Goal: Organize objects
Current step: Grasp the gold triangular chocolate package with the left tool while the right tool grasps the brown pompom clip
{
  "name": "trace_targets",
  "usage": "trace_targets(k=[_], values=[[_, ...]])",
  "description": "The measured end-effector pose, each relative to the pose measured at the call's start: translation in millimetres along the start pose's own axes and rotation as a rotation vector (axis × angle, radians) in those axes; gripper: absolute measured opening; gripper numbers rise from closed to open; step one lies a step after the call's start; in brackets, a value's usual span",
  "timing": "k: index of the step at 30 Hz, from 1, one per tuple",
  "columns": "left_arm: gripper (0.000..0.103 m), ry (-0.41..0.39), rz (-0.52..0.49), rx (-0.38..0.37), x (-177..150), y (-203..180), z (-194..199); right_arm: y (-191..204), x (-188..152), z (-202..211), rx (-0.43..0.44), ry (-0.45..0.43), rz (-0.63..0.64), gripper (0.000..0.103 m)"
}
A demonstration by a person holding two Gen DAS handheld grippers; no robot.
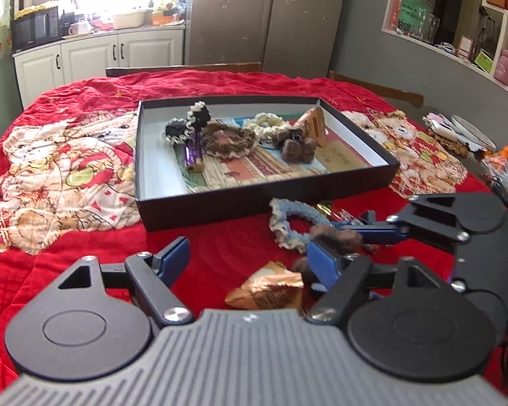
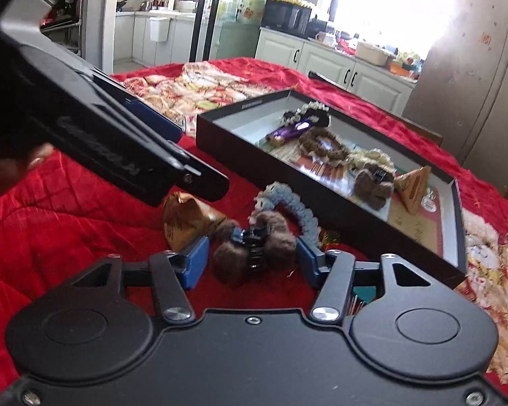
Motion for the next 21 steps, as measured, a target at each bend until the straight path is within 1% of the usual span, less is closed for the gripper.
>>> trace_targets(k=[3,7,16,18,19,21], values=[[0.085,0.013,-0.006,-0.015,-4,-4,-2,-3,-4,-5,0.002,0.014,-0.019,0.043],[0.085,0.032,-0.015,-0.029,-9,-8,-5,-4,-6,0,0.004,0.012,-0.029,0.039],[0.085,0.077,-0.010,-0.036,-21,-10,-20,-4,-13,17,-0.030,0.021,-0.001,0.038],[0.080,0.081,-0.002,-0.035,-22,-10,-22,-4,-14,20,-0.031,0.022,0.000,0.038],[0.075,0.087,0.006,-0.038,-23,-9,-23,-5,-14,21,-0.031,0.023,-0.006,0.038],[0.069,0.099,0.019,-0.034,-24,-8,-26,-6,-15,23,-0.030,0.023,-0.017,0.038]])
Point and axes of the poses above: each gripper's, at about its wrist camera, not at the fingertips, and z roughly against the way its jaws point, y to its left, x to its top, the point moved 7 cm from there along -z, roughly the way its jaws point, and after that the axes turned 1 degree about z, right-handed, at the moved point
